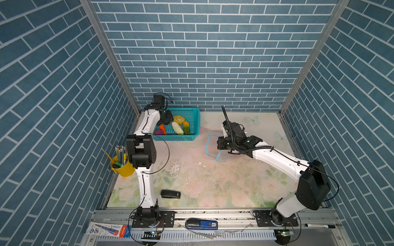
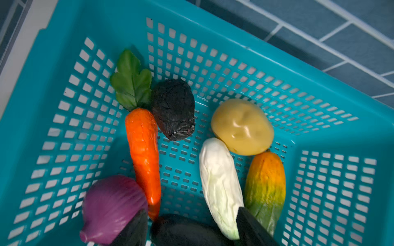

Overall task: Place the food in the zip-top bag and seal the zipper
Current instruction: 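Move the left gripper to the teal basket over the black vegetable, then close the left gripper on the black vegetable in the basket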

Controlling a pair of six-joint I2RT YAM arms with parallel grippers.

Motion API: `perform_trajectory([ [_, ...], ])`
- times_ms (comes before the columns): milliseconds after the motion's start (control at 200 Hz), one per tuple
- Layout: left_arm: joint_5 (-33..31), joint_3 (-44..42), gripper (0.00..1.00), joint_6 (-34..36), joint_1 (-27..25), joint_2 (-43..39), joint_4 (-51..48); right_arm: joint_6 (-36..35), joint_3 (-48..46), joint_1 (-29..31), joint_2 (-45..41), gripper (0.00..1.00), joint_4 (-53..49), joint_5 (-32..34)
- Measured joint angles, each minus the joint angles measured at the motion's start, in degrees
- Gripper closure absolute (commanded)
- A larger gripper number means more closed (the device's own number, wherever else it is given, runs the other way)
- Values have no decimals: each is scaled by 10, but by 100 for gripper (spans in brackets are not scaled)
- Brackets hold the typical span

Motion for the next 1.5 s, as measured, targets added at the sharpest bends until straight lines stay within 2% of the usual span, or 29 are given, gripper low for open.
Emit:
perform_trajectory([
  [260,1,118,34,0,8,104,-12,0,0,-2,13,100,0,-2],
  [430,1,153,35,-5,10,140,-12,0,0,-4,18,100,0,-3],
  [980,2,207,34,-18,23,197,17,0,3,-8,45,100,-3,-12],
  [1500,14,212,32,-28,23,231,44,0,10,-9,48,100,-13,-12],
])
